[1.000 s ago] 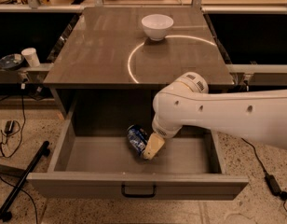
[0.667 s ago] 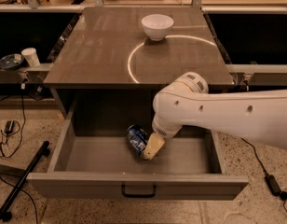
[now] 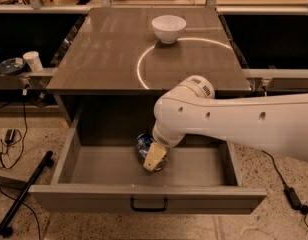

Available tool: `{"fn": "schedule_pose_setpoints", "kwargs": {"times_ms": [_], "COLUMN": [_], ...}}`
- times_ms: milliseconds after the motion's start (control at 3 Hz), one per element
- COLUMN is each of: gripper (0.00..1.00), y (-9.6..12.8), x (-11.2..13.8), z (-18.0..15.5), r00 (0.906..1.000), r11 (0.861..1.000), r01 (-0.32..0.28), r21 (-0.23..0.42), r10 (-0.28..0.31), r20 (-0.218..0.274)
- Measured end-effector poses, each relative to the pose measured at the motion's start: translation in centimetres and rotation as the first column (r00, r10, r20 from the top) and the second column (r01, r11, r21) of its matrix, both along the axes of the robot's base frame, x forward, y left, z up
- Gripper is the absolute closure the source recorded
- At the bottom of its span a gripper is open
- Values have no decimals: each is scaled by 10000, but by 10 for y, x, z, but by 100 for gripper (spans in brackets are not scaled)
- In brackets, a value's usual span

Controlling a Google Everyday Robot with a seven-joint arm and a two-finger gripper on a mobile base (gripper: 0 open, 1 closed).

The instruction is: Pick pepsi can from top drawer and place on counter

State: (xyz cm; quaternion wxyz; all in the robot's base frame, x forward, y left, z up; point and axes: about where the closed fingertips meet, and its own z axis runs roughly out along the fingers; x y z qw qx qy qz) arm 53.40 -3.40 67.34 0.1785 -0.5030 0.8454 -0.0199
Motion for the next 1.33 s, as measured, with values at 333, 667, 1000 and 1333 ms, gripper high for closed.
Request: {"fn": "schedule_pose_setpoints", "kwargs": {"times_ms": [333,667,1000,1333], "gripper": [0,0,0,0], "y": [9,16,30,45], "x": [-1,-3,-6,-9], "z": [3,3,4,3], "r00": [9999,9995,9979,9949], "r11": [9999,9994,9974,9936], "r01": [-152,-292,-622,-989], "r21": [82,180,365,553], "r10": [151,290,615,976], "r20": [80,119,203,245]}}
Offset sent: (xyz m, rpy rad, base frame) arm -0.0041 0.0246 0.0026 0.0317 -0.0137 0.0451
